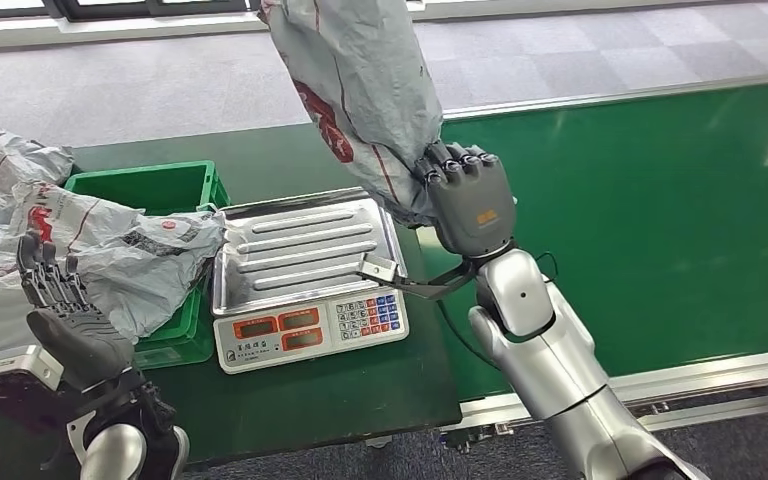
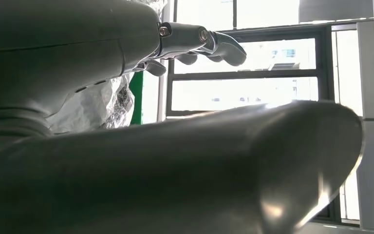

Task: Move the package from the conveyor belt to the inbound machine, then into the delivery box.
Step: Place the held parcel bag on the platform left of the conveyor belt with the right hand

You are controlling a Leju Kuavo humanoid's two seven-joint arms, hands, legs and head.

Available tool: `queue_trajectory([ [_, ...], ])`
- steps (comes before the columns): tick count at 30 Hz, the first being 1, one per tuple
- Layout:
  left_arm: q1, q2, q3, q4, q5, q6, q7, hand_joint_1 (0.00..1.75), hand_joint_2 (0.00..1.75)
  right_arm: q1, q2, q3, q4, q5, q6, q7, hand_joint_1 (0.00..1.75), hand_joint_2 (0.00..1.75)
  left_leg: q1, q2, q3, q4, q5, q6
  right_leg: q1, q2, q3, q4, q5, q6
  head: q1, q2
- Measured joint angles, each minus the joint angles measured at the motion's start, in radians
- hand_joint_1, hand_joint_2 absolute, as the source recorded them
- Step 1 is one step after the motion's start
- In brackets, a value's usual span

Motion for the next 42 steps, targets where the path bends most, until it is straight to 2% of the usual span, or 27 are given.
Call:
queue_trajectory([
  [10,-0.007,0.011,-0.01,0.022,0.002,0.004,-0.004,0.0,0.0,-0.05,0.002,0.051,0.085,-0.013,-0.001,0.005,1.75,1.75,0.0,0.0,-0.001,0.0,0.0,0.0,0.0,0.0,-0.001,0.0,0.0,0.0,0.0,0.0],
  [15,-0.01,0.014,-0.011,0.026,0.018,0.01,-0.012,0.0,0.0,-0.068,0.018,0.064,0.133,-0.133,0.026,-0.022,1.75,1.75,0.0,0.0,-0.001,0.0,0.0,0.0,0.0,0.0,-0.001,0.0,0.0,0.0,0.0,0.0],
  [18,-0.017,0.015,-0.016,0.033,0.026,0.01,-0.012,0.0,0.0,-0.076,0.034,0.067,0.185,-0.296,0.057,-0.092,1.75,1.75,0.0,0.0,-0.001,0.0,0.0,0.0,0.0,0.0,-0.001,0.0,0.0,0.0,0.0,0.0],
  [20,-0.027,0.017,-0.021,0.041,0.034,0.01,-0.015,0.0,0.0,-0.078,0.048,0.064,0.235,-0.453,0.113,-0.17,1.75,1.75,0.0,0.0,-0.001,0.0,0.0,0.0,0.0,0.0,-0.001,0.0,0.0,0.0,0.0,0.0],
  [25,-0.055,0.024,-0.043,0.071,0.051,0.01,-0.019,0.0,0.0,-0.074,0.091,-0.016,0.343,-0.962,0.419,-0.37,1.75,1.75,0.0,0.0,-0.001,0.0,0.0,0.0,0.0,0.0,-0.002,0.0,0.001,0.0,0.0,0.0],
  [27,-0.066,0.025,-0.05,0.084,0.055,0.01,-0.02,0.0,0.0,-0.073,0.105,-0.061,0.371,-1.092,0.503,-0.408,1.75,1.75,0.0,0.0,-0.001,0.0,0.0,0.0,0.0,0.0,-0.002,0.0,0.001,0.0,0.0,0.0],
  [29,-0.078,0.026,-0.058,0.094,0.055,0.01,-0.02,0.0,0.0,-0.071,0.116,-0.099,0.394,-1.164,0.556,-0.426,1.75,1.75,0.0,0.0,-0.002,0.0,0.0,0.0,0.0,0.0,-0.002,0.0,0.001,0.0,0.0,0.0],
  [33,-0.099,0.026,-0.065,0.106,0.055,0.01,-0.019,0.0,0.0,-0.069,0.133,-0.142,0.422,-1.202,0.598,-0.432,1.75,1.75,0.0,0.0,-0.002,0.0,0.0,0.0,0.0,0.0,-0.003,0.0,0.001,0.0,0.0,0.0],
  [42,-0.116,0.025,-0.067,0.123,0.054,0.01,-0.017,0.0,0.0,-0.069,0.15,-0.166,0.449,-1.202,0.604,-0.431,1.75,1.75,0.0,0.0,-0.002,0.0,0.0,0.0,0.0,0.0,-0.003,0.0,0.001,0.0,0.0,0.0],
])
